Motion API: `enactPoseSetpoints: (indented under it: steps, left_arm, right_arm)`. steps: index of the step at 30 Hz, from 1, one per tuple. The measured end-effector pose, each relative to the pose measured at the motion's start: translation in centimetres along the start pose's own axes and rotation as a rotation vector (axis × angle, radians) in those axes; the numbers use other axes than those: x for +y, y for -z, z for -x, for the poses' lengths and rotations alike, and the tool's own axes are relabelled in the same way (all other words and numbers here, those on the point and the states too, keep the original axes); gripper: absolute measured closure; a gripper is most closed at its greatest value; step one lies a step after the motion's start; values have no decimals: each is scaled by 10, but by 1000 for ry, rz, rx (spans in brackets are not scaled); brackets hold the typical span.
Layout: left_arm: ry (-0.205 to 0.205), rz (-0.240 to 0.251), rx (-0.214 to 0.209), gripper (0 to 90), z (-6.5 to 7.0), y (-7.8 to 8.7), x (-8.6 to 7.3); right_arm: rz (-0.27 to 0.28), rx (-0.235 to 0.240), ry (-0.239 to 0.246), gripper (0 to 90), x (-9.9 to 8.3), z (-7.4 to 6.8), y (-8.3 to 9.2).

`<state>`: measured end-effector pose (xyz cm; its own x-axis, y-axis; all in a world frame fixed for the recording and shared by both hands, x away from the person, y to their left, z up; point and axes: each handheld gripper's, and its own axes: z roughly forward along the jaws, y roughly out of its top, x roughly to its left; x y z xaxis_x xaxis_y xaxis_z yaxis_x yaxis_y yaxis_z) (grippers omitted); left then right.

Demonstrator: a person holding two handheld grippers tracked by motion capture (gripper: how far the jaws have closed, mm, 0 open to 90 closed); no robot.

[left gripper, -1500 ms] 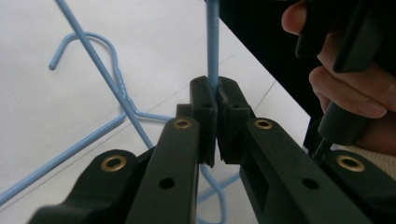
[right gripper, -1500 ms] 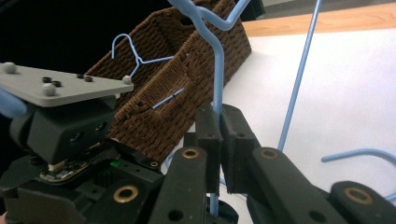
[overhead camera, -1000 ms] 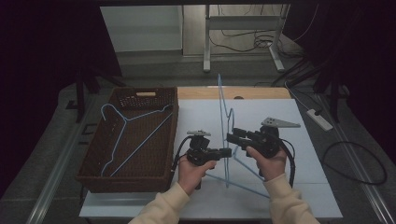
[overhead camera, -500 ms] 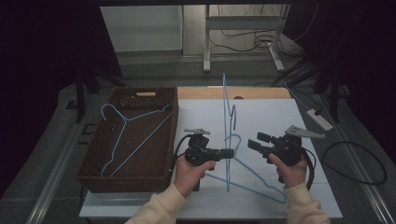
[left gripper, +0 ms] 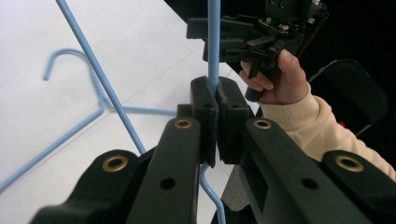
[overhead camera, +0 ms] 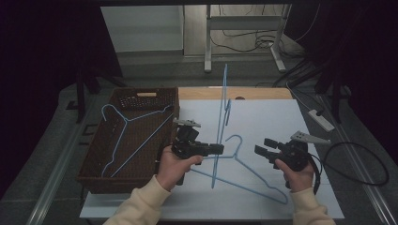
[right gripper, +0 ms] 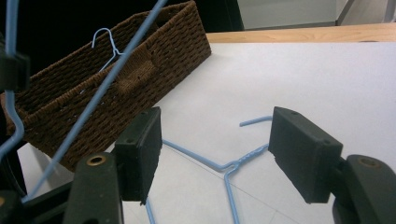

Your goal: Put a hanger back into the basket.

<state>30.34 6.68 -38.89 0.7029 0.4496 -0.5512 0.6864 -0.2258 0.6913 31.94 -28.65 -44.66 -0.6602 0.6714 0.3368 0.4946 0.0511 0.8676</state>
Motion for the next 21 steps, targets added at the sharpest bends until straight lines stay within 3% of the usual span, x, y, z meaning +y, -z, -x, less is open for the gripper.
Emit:
enactPoseSetpoints:
  steps: [13,21]
  left_arm:
    - [-41,-6,53,873,-17,53,6]
    - [-61,21,76,873,-29,88,7]
  right_arm:
    - [-26,-4,0,355,-5,0,-4]
    - [-31,-7,7,355,-6,-1,-5]
